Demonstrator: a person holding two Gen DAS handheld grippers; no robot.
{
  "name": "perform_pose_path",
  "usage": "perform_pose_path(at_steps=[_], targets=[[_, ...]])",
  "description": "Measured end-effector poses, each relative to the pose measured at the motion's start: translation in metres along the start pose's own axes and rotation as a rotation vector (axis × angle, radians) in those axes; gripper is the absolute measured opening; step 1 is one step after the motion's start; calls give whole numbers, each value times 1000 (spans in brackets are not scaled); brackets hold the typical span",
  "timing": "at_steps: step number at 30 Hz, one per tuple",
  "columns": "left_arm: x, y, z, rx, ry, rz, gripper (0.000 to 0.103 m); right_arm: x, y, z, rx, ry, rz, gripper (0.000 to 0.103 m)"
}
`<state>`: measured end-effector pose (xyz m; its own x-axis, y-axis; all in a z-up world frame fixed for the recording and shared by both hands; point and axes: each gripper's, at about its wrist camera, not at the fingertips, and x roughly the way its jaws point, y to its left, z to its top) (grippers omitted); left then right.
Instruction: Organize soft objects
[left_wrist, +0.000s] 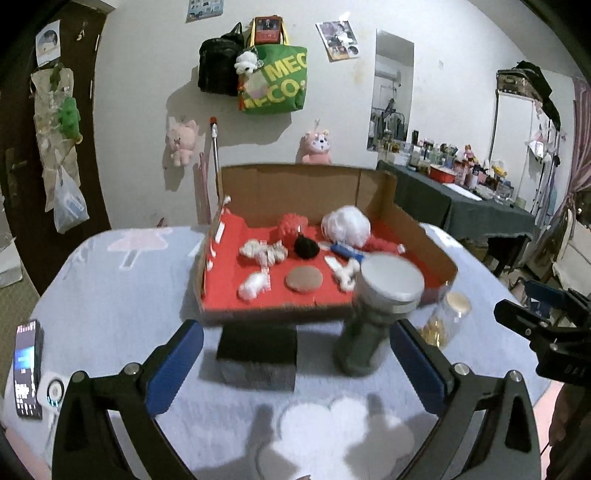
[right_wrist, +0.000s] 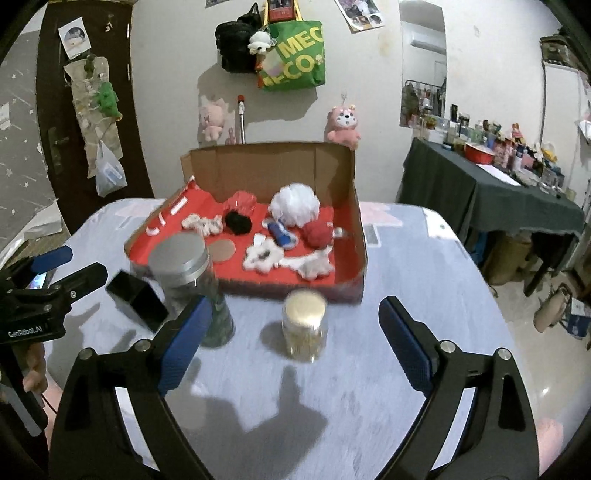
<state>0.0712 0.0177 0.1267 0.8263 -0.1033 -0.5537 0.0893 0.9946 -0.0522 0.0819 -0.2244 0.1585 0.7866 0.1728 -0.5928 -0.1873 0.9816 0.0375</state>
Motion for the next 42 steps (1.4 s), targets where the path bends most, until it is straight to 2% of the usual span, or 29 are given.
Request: perform_pose_path(at_steps=[6, 13, 27, 35, 42], targets=[[9, -3, -31, -19, 56, -13, 103, 5, 4, -35, 1, 20, -14, 93], [36, -3, -60, -24, 137, 14, 103, 31, 3, -62, 18, 78, -22, 93], [68, -9, -87, -23, 252, 42, 103, 72, 2, -93, 35, 196, -39, 93], [72, -12, -90, -7, 248, 85, 103, 77, 4, -95, 21, 207, -61, 93], [73, -10, -91, -21, 246, 94, 103, 81, 1, -95, 29, 206, -72, 98]])
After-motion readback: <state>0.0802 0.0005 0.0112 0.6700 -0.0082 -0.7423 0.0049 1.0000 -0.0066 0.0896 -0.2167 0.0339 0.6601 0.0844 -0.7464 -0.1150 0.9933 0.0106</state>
